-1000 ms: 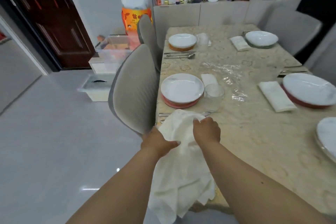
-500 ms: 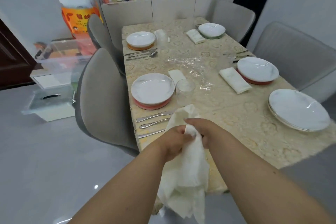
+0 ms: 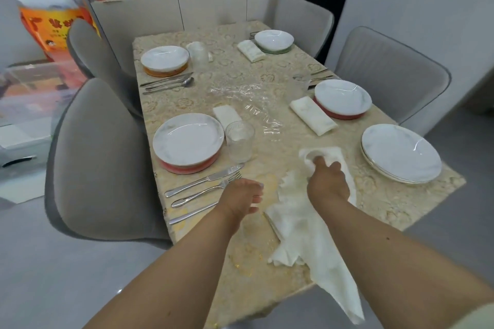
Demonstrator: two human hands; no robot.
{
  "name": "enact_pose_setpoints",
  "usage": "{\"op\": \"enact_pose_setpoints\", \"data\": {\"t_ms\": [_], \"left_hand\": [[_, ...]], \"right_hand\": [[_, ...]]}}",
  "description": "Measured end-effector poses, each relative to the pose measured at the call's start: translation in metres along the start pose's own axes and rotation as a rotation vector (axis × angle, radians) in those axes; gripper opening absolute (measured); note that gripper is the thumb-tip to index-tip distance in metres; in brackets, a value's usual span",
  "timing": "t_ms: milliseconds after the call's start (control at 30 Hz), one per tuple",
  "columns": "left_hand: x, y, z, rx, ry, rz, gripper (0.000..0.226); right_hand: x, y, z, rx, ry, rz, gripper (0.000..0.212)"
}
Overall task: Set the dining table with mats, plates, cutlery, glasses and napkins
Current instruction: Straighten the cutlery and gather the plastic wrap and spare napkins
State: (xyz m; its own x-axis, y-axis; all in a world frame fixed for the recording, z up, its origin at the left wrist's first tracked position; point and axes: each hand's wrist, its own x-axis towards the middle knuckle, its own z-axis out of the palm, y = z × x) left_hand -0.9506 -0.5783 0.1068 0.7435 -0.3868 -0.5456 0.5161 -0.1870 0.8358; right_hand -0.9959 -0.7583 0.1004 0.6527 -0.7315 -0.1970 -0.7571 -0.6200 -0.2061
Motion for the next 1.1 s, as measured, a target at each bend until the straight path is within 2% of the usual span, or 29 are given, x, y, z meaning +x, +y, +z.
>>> {"op": "enact_pose_setpoints", "data": {"t_ms": [67, 167, 267, 367, 500, 767, 967, 1100], "left_hand": [[0.007, 0.008, -0.002, 0.098, -0.006, 0.005, 0.013], [0.011, 0.031, -0.014, 0.161, -0.014, 0.036, 0.014], [0.012, 0.061, -0.041, 0.28, 0.047, 0.121, 0.005], [0.01, 0.095, -0.078, 0.411, 0.062, 0.169, 0.013], [0.004, 0.137, -0.136, 0.516, 0.076, 0.225, 0.013], [0.002, 0.166, -0.251, 0.62, 0.015, 0.254, 0.01], [0.036, 0.171, -0.293, 0.616, -0.103, 0.211, 0.004], [0.077, 0.177, -0.296, 0.73, -0.158, 0.201, 0.023]], "right_hand": [[0.001, -0.003, 0.005, -0.134, -0.067, -0.009, 0.053], [-0.001, -0.03, 0.002, -0.194, 0.142, -0.08, 0.066], [-0.004, -0.073, -0.004, -0.078, 0.295, -0.166, 0.058], [-0.01, -0.121, -0.005, 0.093, 0.349, -0.232, 0.048], [-0.026, -0.182, 0.005, 0.167, 0.35, -0.253, 0.044], [-0.073, -0.278, 0.032, 0.231, 0.269, -0.03, 0.046], [-0.088, -0.304, 0.056, 0.36, 0.184, 0.161, 0.05], [-0.078, -0.305, 0.067, 0.445, 0.163, 0.32, 0.049]]}}
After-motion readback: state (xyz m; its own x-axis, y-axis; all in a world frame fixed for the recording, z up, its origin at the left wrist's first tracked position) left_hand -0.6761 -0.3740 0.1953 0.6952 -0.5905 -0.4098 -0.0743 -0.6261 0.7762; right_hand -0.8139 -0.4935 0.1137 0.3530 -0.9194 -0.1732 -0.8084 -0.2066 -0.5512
